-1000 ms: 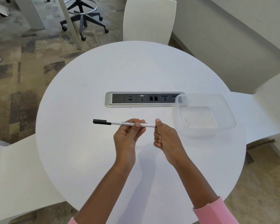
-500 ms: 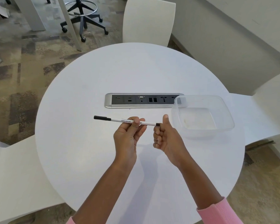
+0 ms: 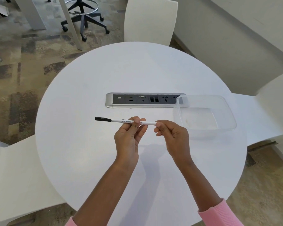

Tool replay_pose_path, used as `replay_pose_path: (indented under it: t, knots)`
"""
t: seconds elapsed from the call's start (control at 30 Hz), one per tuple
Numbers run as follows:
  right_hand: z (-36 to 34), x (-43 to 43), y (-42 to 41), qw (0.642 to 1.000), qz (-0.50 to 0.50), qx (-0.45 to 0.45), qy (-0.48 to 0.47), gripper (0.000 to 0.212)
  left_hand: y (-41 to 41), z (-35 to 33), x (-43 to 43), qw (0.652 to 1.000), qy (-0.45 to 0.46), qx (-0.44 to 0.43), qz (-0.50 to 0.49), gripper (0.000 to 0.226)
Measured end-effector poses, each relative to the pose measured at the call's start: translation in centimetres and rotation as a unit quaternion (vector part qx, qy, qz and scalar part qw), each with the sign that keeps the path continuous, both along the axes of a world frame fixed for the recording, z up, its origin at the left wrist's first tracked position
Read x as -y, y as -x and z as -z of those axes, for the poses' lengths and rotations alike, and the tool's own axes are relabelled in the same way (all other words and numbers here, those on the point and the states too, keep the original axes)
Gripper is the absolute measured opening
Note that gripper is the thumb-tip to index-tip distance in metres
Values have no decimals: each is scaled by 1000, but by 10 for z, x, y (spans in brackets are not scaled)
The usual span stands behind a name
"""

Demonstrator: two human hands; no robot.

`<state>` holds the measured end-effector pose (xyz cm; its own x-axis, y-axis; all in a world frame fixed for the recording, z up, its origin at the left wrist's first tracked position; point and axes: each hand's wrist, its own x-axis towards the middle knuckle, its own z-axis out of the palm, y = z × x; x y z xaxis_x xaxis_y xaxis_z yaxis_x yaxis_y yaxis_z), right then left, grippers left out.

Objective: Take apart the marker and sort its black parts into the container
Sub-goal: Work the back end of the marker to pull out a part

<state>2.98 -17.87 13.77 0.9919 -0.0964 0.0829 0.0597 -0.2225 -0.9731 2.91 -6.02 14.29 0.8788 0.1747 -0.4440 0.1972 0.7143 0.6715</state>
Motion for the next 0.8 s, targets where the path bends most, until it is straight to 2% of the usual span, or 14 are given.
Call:
replay_pose_path:
  t: [0.07, 0.13, 0.23, 0.33, 0.43, 0.5, 0.57, 0.67, 0.8]
  knots:
    - [3, 1, 2, 995, -4, 71, 73, 15, 0, -1, -1, 1000, 10, -3, 3, 14]
    - [4, 3, 1, 993, -15, 76, 88, 15, 0, -2, -2, 1000, 6, -5, 2, 14]
    - [-2, 2, -2, 998, -42, -49, 5, 26, 1, -2, -3, 1000, -12, 1, -3, 13]
    - [-10, -1, -2, 980, -54, -167, -91, 39, 1, -3, -3, 1000, -23, 8, -1, 12]
    - [-13, -3, -1, 958, -59, -234, -157, 43, 2, -3, -2, 999, -30, 12, 2, 12]
    - [-13, -3, -2, 951, -67, -246, -174, 39, 2, -3, -1, 999, -37, 13, 3, 11]
    - [-13, -4, -2, 959, -70, -230, -150, 37, 3, -3, -1, 999, -38, 7, -2, 11]
    - [-10, -5, 0, 981, -74, -154, -93, 34, 4, -4, -2, 1000, -20, -4, -4, 11]
    - [-4, -3, 2, 995, -78, -26, 59, 31, 4, -6, -3, 999, 27, -24, 1, 13]
